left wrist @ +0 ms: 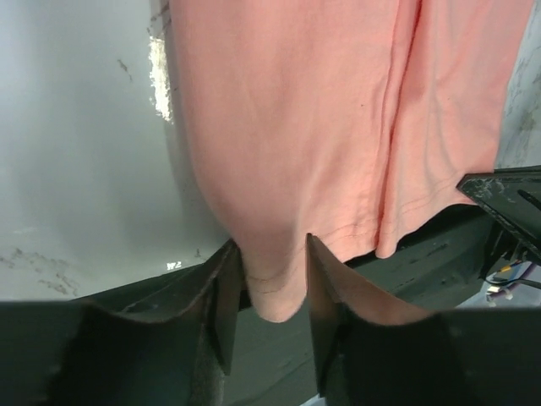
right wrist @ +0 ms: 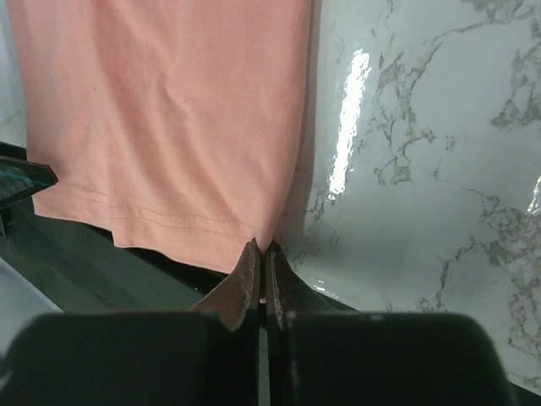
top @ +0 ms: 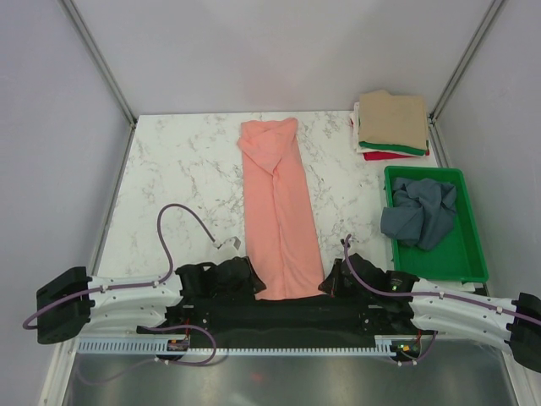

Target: Fold and stack the t-shirts

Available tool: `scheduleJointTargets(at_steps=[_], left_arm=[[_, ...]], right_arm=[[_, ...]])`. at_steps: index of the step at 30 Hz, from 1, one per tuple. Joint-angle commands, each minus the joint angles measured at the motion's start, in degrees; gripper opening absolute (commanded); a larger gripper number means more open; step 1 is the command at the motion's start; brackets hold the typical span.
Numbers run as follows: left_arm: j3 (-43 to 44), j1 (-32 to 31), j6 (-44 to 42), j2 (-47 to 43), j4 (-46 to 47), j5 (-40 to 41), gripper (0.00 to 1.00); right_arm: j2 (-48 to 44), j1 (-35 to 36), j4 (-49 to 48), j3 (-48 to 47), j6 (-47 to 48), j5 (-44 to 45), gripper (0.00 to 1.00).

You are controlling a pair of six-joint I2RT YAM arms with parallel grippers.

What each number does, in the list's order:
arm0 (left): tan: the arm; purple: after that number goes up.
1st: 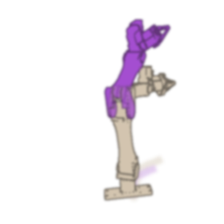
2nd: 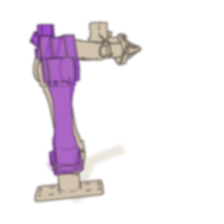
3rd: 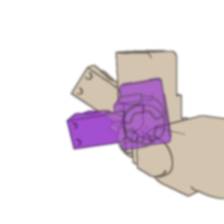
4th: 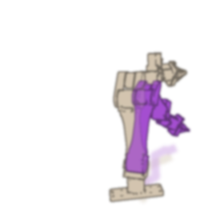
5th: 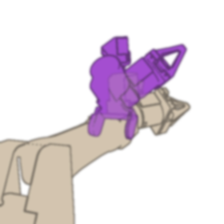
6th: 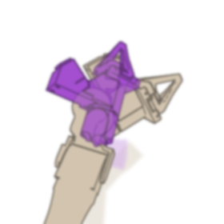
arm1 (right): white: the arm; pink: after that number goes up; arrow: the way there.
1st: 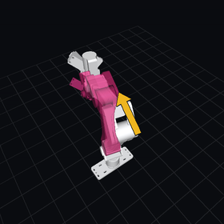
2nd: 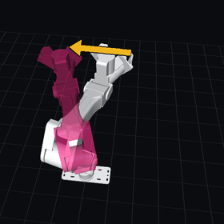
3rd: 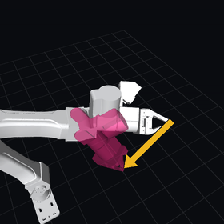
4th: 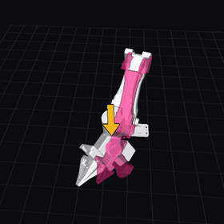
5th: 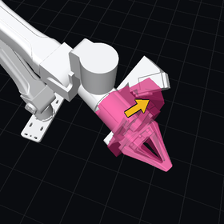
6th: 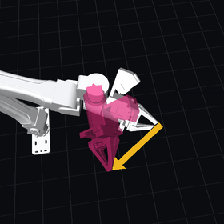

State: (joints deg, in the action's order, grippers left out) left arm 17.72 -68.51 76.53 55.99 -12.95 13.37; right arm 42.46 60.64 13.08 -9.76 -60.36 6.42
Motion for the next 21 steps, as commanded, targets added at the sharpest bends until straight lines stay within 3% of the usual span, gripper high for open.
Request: scheduleJointTargets(at_steps=[1,7,11,16,21], left_arm=[[-2.24,-0.83,1.51,0.53,-0.15,2.89,0.41],[-2.16,-1.01,2.39,-1.93,-3.65,3.25,0.02],[1.87,-1.10,0.29,-2.90,-10.05,3.68,0.02],[13.29,-0.57,-6.64,-1.32,-18.06,7.19,0.06],[22.69,7.15,-14.47,2.89,-20.45,5.98,0.08]], right_arm=[[0.61,0.44,1.95,1.32,-0.11,1.32,0.01],[-0.09,0.44,3.09,0.97,0.15,1.14,0.00],[-0.62,0.71,6.68,-3.76,1.64,2.28,0.00],[4.11,0.44,11.35,-16.86,6.21,9.66,0.00],[14.64,-1.93,8.72,-26.52,12.79,11.08,0.00]])
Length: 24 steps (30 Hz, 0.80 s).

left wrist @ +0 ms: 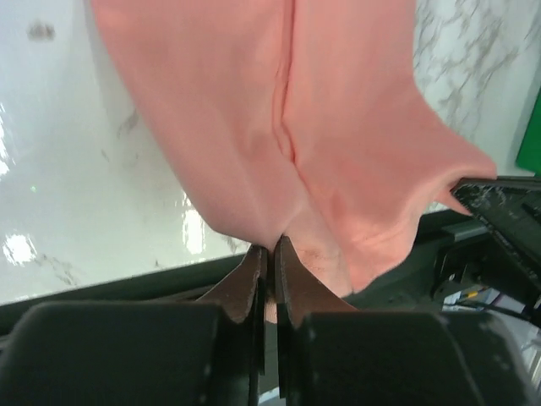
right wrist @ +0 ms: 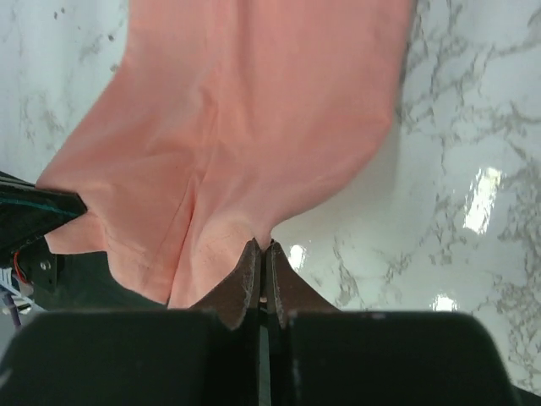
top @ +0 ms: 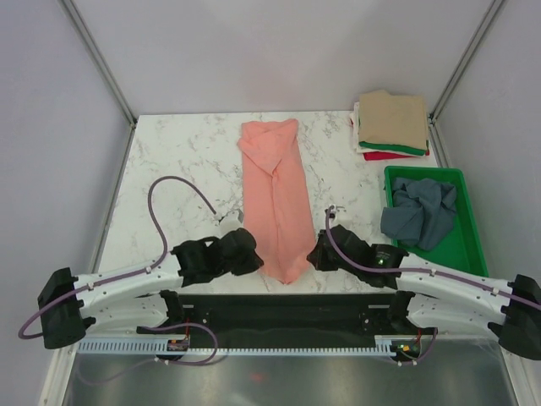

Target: Fold and stack the t-shirts

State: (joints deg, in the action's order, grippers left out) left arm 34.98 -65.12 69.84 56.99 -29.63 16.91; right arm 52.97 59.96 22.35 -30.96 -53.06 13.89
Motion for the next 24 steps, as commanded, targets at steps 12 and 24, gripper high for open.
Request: scheduleJointTargets(at_steps=[12,24], left_arm=[[19.76,27.05,-28.87,15.85,1.94,-8.37,0.09],[33.03,37.08,-36.71,35.54,4.31,-16.64,0.06]], right_arm=[[22.95,-17.15,-5.65,-25.88,19.82,0.00,0.00],[39.57,-25.42,-8.64,-36.89,23.96,-6.24,0.00]])
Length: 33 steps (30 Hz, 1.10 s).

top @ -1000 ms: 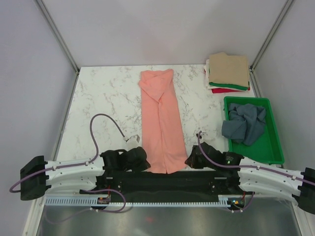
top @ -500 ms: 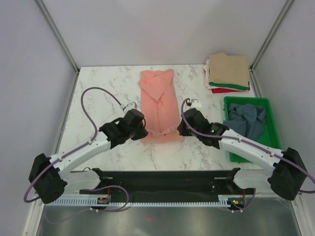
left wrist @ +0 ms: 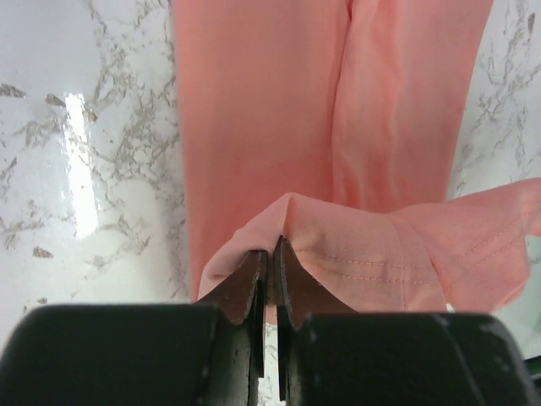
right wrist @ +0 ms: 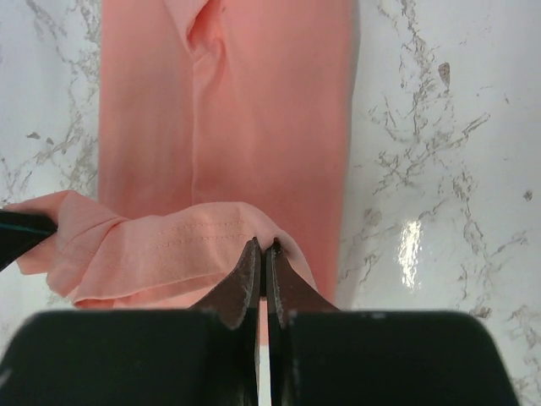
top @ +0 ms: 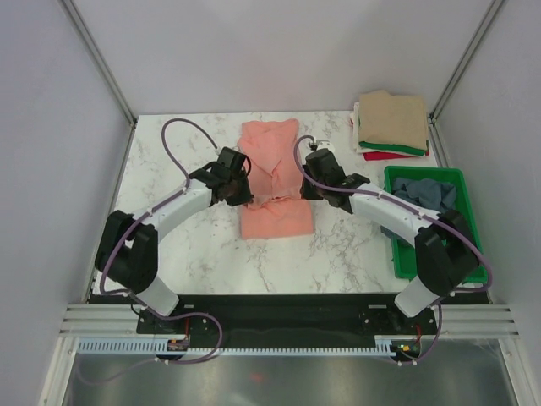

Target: Fold and stack the t-shirts

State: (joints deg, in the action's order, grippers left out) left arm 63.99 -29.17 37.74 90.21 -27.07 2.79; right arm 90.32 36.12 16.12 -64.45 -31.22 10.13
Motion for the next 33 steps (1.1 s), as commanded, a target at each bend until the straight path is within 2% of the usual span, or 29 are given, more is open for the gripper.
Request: scheduleJointTargets(at_steps=[1,10,13,15,16,17,19,21,24,27,28,33], left_arm=[[4.65,1.48,-4.86,3.03,1.84,-2.52,0.06],[11.77,5.43,-6.80,12.52,0.97,-6.57,0.09],[14.14,6.93,-7.06,15.42,0.79,-7.70,0.17],[18.00,8.60,-6.98,18.23,-1.40,-8.58,0.27],[19.41,9.65,-6.80,19.20,-2.28,-9.37,0.31],[22.99,10.09,-6.45,19.82,-4.11,-9.38,0.40],[27.40,10.88,-6.01,22.19,-6.40,-10.17,0.46],[35.92,11.50,-6.35,24.12,-12.18,-9.21,0.50],[41.13,11.42,-7.50,21.86,-14.41,-8.32,0.52],[36.32,11.24,-7.24,17.64,-14.24,-8.06,0.51],[33.95,10.80,-6.98,13.89,-13.11,-7.45,0.51],[7.77,10.45,-4.78,0.16,-1.34,-10.69,0.50]], right_arm=[[3.01,-1.93,-2.93,-3.75,2.30,-2.92,0.00],[12.68,-5.97,-4.87,-9.29,3.62,-7.13,0.00],[17.15,-7.29,-4.69,-12.45,4.24,-8.19,0.00],[19.18,-8.16,-4.52,-15.87,4.76,-10.04,0.09],[21.28,-9.30,-3.82,-17.45,5.03,-10.04,0.30],[22.43,-9.83,-2.77,-21.38,5.38,-11.61,0.42],[25.06,-11.50,0.30,-25.97,5.82,-11.97,0.68],[25.86,-12.91,4.16,-32.57,6.70,-12.41,0.71],[22.72,-13.35,5.50,-34.44,7.49,-11.89,0.73],[16.04,-13.27,4.54,-26.64,7.41,-12.94,0.74],[12.46,-13.27,3.06,-20.52,7.14,-13.99,0.75],[3.20,-13.27,-7.04,-0.10,3.10,-21.27,0.75]])
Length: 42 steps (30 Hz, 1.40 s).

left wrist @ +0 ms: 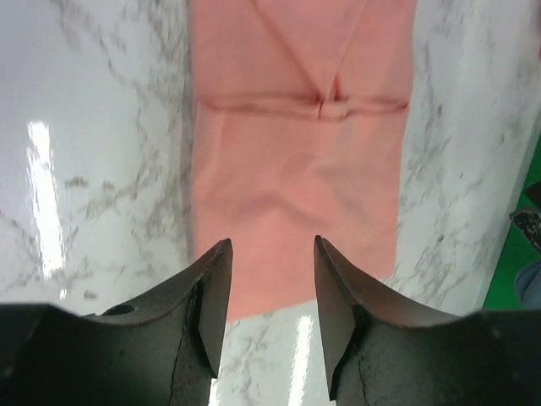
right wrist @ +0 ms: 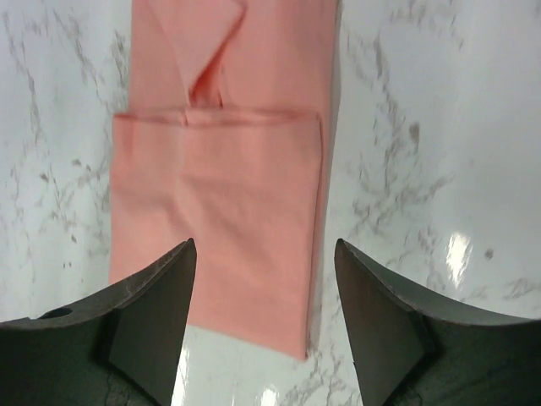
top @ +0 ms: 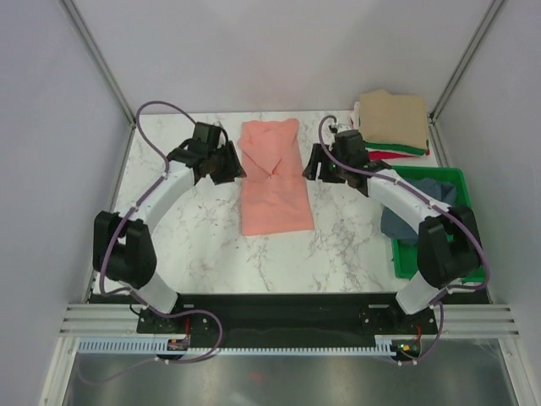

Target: Fold and stack the t-shirts

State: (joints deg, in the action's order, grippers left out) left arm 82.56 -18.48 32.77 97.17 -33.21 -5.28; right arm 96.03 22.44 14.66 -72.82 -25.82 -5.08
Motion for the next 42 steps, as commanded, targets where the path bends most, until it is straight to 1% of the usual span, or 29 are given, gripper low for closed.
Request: scheduleJointTargets(at_steps=[1,2,4,5,8,9,15,18,20,22,25,27,28,33,36,37,38,39,40,41,42], left_arm=[[-13.80,-0.33,0.53,-8.55,6.04,-3.68,0.51],[-19.66,-0.33,1.32,-11.88,9.27,-4.73,0.50],[-25.06,-0.59,1.85,-14.45,12.72,-7.89,0.50],[-29.17,-0.59,2.29,-15.33,15.17,-8.51,0.50],[-35.52,-0.77,3.26,-17.71,19.05,-10.19,0.50],[-36.67,-0.77,3.43,-18.15,19.76,-10.45,0.50],[-43.10,-1.12,5.02,-19.56,24.06,-11.51,0.50],[-46.17,-1.38,6.50,-19.65,26.00,-11.42,0.50],[-48.45,-1.56,7.39,-19.38,28.46,-11.16,0.50],[-49.43,-1.65,7.74,-19.03,29.77,-10.02,0.50],[-50.48,-1.65,7.74,-18.15,30.83,-9.93,0.51],[-50.92,-1.73,8.09,-17.45,32.06,-9.84,0.51],[-51.27,-1.73,8.27,-17.19,32.77,-9.84,0.51],[-51.89,-1.82,8.88,-15.25,35.67,-9.22,0.51],[-52.15,-1.91,8.89,-14.37,36.63,-8.87,0.49],[-52.42,-1.91,9.06,-14.11,36.90,-8.61,0.47],[-52.59,-1.91,8.97,-13.93,37.34,-8.61,0.43],[-52.68,-1.91,9.06,-13.76,37.60,-8.43,0.42],[-52.59,-1.91,9.06,-13.41,37.69,-7.82,0.40],[-52.68,-1.91,8.97,-13.23,37.96,-7.73,0.33],[-52.68,-1.91,9.06,-13.06,38.31,-7.64,0.30]], right_arm=[[-4.17,0.42,-6.56,10.83,-3.61,-7.56,0.74],[-4.79,0.50,-7.53,15.29,-4.14,-9.49,0.73],[-6.20,0.59,-11.04,21.19,-5.54,-10.38,0.72],[-6.20,0.59,-12.01,22.70,-5.99,-11.26,0.71],[-4.72,0.68,-14.21,26.74,-6.43,-13.45,0.68],[-4.36,0.77,-16.56,27.46,-6.52,-13.81,0.67],[-3.22,2.17,-19.66,31.59,-7.48,-13.99,0.61],[-3.04,2.87,-20.72,33.61,-7.84,-13.90,0.55],[-2.69,3.14,-21.60,35.11,-8.19,-13.82,0.48],[-2.69,3.40,-22.65,36.51,-8.45,-13.47,0.40],[-1.99,3.40,-23.36,37.13,-8.37,-13.29,0.36],[-1.55,3.40,-23.62,37.13,-8.28,-13.37,0.35],[-1.11,3.40,-23.71,37.13,-8.19,-13.29,0.33],[-0.23,3.40,-24.06,37.13,-7.93,-13.46,0.31],[-0.05,3.40,-24.06,37.13,-7.75,-13.29,0.31],[0.04,3.40,-23.97,37.05,-7.58,-13.37,0.30],[0.12,3.40,-23.97,37.04,-7.57,-13.38,0.29],[0.21,3.40,-23.97,37.04,-7.40,-13.38,0.28],[0.39,3.40,-23.97,36.96,-7.31,-13.29,0.24],[0.39,3.32,-23.88,36.96,-7.31,-13.37,0.21],[0.47,3.40,-23.88,36.96,-7.40,-13.20,0.17]])
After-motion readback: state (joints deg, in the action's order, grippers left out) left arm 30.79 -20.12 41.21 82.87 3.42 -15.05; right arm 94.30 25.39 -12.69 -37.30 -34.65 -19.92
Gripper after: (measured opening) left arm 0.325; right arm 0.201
